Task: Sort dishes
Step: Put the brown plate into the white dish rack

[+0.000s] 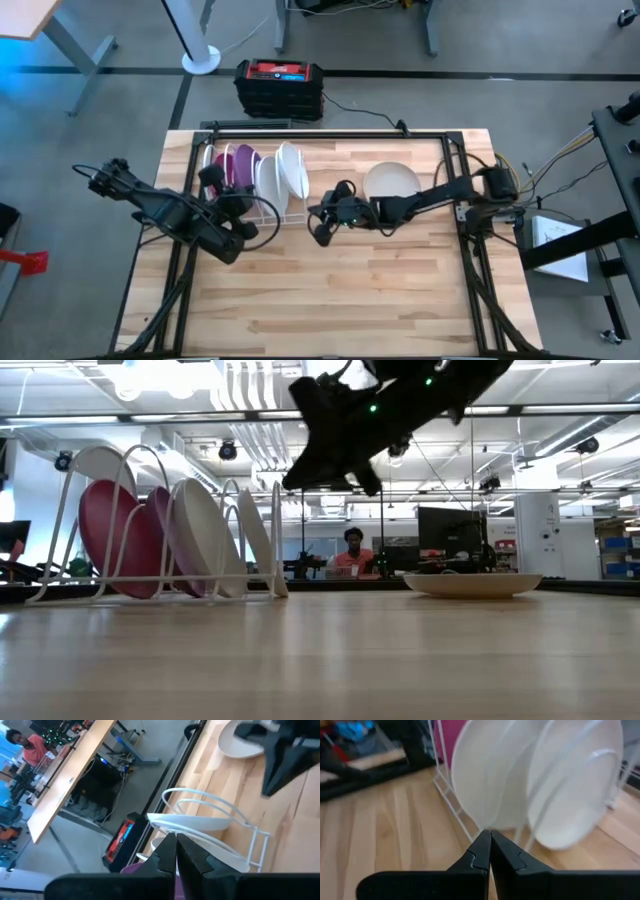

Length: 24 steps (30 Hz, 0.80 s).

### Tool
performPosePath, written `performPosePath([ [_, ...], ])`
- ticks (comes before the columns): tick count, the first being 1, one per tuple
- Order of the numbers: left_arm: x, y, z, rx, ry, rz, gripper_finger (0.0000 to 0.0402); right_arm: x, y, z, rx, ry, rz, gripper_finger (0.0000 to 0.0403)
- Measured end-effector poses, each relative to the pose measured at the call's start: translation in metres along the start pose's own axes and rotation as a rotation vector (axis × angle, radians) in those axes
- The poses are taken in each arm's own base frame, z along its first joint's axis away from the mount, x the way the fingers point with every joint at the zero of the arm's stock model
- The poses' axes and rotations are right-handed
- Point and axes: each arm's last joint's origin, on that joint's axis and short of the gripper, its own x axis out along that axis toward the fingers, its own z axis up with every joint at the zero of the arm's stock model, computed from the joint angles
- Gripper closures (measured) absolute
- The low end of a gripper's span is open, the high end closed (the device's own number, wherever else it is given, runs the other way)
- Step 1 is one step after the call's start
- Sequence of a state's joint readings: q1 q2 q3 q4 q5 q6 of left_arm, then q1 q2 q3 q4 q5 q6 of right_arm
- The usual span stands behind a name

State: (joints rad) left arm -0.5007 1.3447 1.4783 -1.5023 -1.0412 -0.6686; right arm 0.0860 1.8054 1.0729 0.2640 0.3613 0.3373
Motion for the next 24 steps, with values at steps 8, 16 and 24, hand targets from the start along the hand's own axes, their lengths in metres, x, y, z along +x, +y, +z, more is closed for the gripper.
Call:
performPosePath([
  [8, 0.001, 0.003, -0.006, -0.005, -0.012, 0.026, 0.0401, -0.049, -0.003, 0.002, -0.025, 0.213, -0.147, 0.0403],
  [16, -0.003, 0.015, -0.008, -0.039, -0.055, 0.053, 0.0401, -0.090, -0.032, -0.008, 0.023, 0.395, -0.479, 0.0402],
  [24, -0.003, 0.016, -0.008, -0.042, -0.057, 0.053, 0.0401, -0.106, -0.047, -0.027, 0.117, 0.495, -0.543, 0.0364],
])
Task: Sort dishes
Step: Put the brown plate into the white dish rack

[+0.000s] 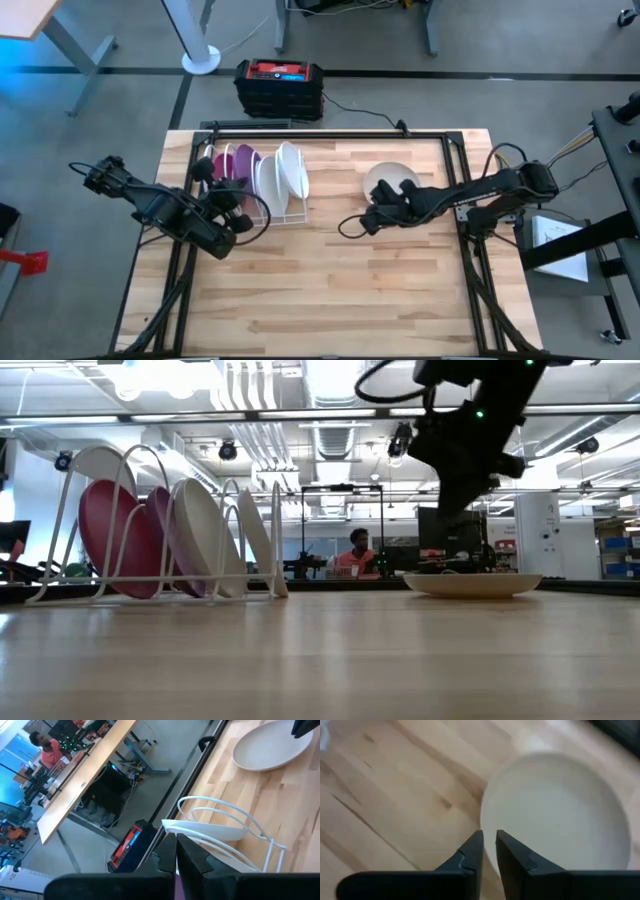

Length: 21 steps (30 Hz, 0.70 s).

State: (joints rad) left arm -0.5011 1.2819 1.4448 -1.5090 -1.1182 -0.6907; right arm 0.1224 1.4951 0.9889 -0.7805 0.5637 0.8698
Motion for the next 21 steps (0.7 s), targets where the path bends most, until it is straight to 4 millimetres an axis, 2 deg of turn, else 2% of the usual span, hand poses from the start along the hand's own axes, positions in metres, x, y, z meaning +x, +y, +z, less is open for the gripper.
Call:
performPosePath([
  [5, 0.000, 0.000, 0.000, 0.002, 0.000, 0.001, 0.0401, 0.007, -0.010, -0.015, 0.058, 0.081, 0.010, 0.0319],
  [12, 0.000, 0.001, 0.000, 0.002, -0.015, 0.021, 0.0401, 0.015, -0.020, -0.028, 0.088, 0.101, -0.015, 0.0247],
  [17, 0.000, 0.001, 0.000, 0.001, -0.016, 0.021, 0.0401, 0.017, -0.018, -0.029, 0.013, 0.140, 0.047, 0.0207],
  [21, 0.000, 0.000, 0.001, -0.001, -0.017, 0.022, 0.0401, 0.022, -0.021, -0.026, 0.002, 0.147, 0.050, 0.0191],
])
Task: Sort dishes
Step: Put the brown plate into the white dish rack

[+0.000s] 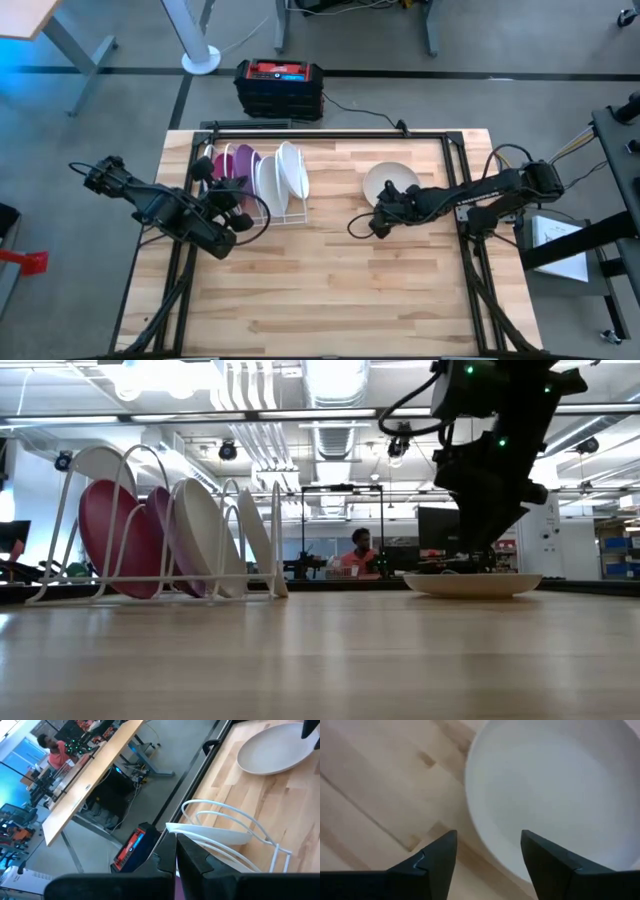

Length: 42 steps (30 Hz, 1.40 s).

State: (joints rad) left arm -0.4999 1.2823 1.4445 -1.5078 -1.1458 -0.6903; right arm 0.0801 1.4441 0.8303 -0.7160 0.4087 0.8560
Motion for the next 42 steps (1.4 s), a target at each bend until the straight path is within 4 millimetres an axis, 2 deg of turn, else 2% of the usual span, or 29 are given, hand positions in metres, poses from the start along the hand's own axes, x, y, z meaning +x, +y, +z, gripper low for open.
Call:
performPosePath([
  [10, 0.000, 0.000, 0.000, -0.002, 0.000, -0.001, 0.0401, 0.018, -0.009, 0.000, -0.010, 0.032, 0.067, 0.0195],
  [18, 0.000, -0.001, 0.000, -0.001, 0.000, -0.001, 0.0401, 0.039, -0.017, -0.007, -0.035, 0.096, -0.006, 0.0203],
  [27, 0.000, -0.002, 0.000, 0.000, 0.001, -0.003, 0.0401, 0.065, -0.020, -0.004, -0.137, 0.176, -0.040, 0.0212],
  [32, 0.000, -0.001, 0.000, 0.001, 0.001, -0.002, 0.0401, 0.066, -0.019, -0.002, -0.153, 0.169, -0.006, 0.0267],
  [38, 0.000, -0.001, 0.000, 0.000, -0.003, 0.003, 0.0401, 0.057, -0.019, 0.003, -0.154, 0.122, 0.035, 0.0378],
  [42, 0.000, -0.001, 0.001, 0.000, -0.012, 0.014, 0.0401, 0.055, -0.019, 0.004, -0.169, 0.103, 0.052, 0.0392],
])
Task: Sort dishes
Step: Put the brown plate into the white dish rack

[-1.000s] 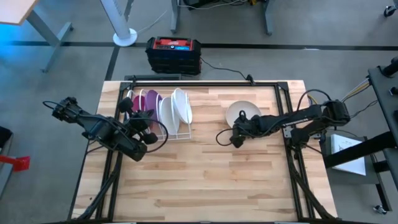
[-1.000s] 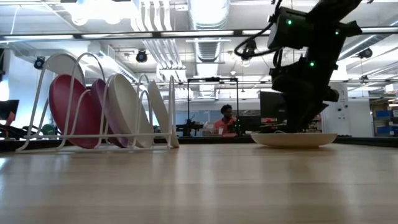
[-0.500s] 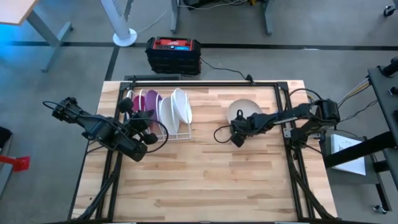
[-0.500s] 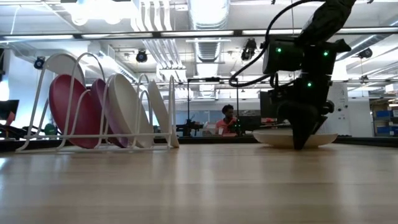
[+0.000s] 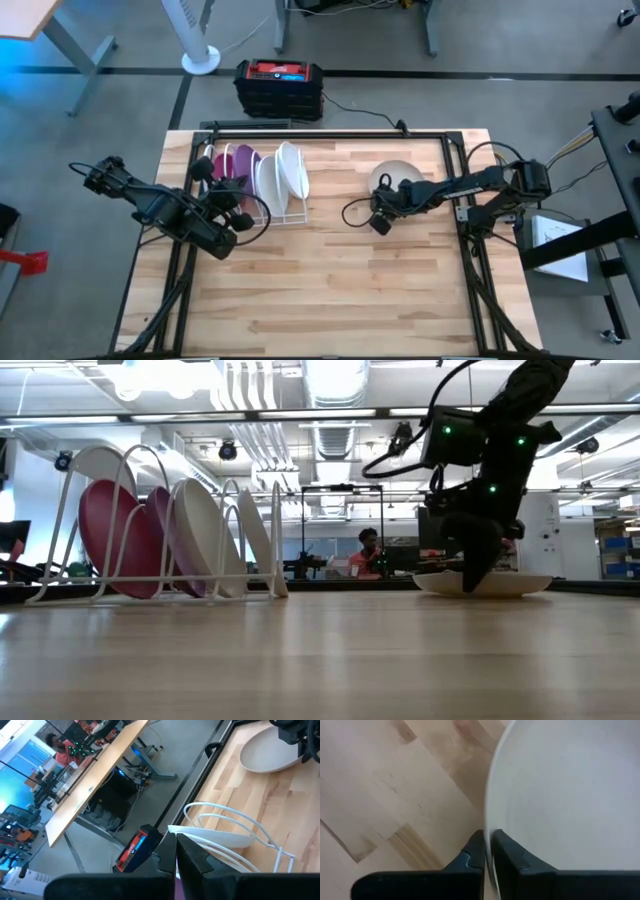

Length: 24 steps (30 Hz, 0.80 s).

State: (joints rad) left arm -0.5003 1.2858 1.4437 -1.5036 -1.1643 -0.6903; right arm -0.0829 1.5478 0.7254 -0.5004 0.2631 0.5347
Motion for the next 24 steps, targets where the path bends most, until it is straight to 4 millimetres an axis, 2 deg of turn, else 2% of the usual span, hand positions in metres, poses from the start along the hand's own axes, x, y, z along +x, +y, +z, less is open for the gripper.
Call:
performPosePath([
  [5, 0.000, 0.000, 0.000, 0.000, -0.001, 0.001, 0.0401, -0.002, 0.002, 0.004, 0.022, -0.043, 0.033, 0.0400],
  [14, 0.000, 0.000, 0.000, 0.001, -0.002, 0.002, 0.0401, -0.019, 0.003, 0.010, 0.055, -0.123, 0.126, 0.0402],
  [19, 0.000, 0.000, 0.000, 0.001, -0.002, 0.002, 0.0401, -0.034, 0.006, 0.014, 0.058, -0.212, 0.192, 0.0403],
  [24, 0.000, -0.001, 0.000, 0.004, -0.001, 0.004, 0.0401, -0.059, 0.011, 0.025, 0.067, -0.404, 0.324, 0.0402],
])
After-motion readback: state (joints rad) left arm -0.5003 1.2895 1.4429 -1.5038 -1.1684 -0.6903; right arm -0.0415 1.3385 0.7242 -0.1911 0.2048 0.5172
